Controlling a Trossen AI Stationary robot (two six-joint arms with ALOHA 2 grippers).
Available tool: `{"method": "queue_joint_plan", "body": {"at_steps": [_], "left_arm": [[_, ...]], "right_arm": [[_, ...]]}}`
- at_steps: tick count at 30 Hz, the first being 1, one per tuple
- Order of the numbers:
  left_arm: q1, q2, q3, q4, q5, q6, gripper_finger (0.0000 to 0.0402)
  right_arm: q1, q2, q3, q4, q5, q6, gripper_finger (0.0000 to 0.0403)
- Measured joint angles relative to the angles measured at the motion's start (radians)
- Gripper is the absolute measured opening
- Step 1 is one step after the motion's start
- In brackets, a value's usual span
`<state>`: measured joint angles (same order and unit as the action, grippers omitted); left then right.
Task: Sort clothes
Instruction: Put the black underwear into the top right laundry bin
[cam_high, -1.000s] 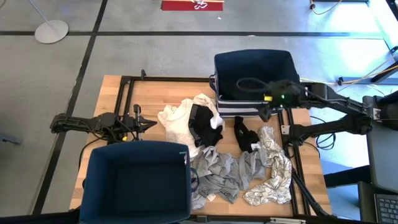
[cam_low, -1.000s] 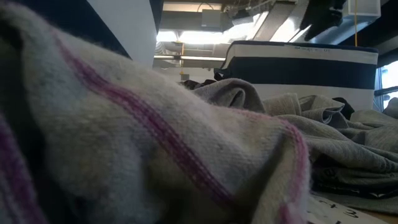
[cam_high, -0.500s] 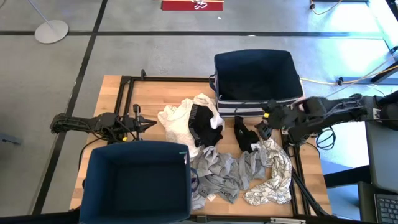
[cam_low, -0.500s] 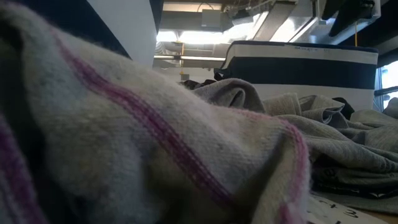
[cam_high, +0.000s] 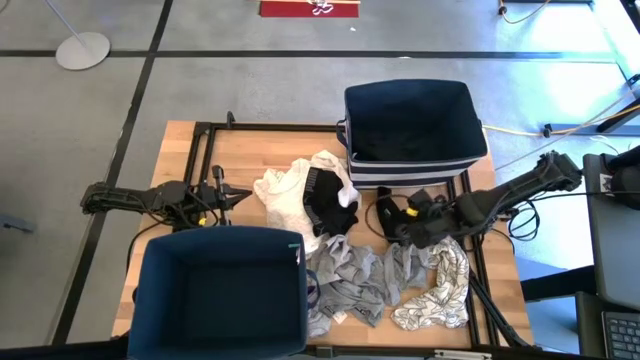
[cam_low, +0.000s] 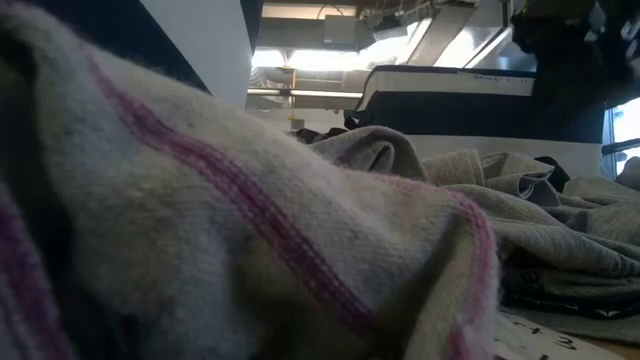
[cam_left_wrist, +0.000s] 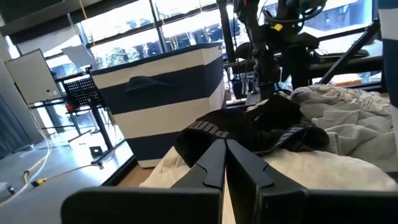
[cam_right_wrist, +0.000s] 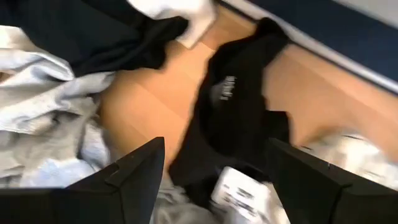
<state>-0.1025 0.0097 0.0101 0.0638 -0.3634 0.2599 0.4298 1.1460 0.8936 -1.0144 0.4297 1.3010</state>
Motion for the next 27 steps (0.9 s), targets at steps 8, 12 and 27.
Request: {"method": "queue_joint_plan", "body": {"at_steps": [8, 12, 27], "left_arm": [[0.000, 0.000, 0.000, 0.001, 0.000, 0.029, 0.0003], [0.000, 0.000, 0.000, 0.000, 0.000, 0.016, 0.0003], [0.000, 0.000, 0.000, 0.001, 0.000, 0.025, 0.0003]], "right_arm": [[-0.055, 0.091, -0.120, 0.189, 0.023, -0.039, 0.0277], [-0.084, 0.164, -0.136, 0.197, -0.021, -0.082, 0.0277], [-0.132, 0.365, -0.137, 0.228, -0.024, -0.155, 0.0195]]}}
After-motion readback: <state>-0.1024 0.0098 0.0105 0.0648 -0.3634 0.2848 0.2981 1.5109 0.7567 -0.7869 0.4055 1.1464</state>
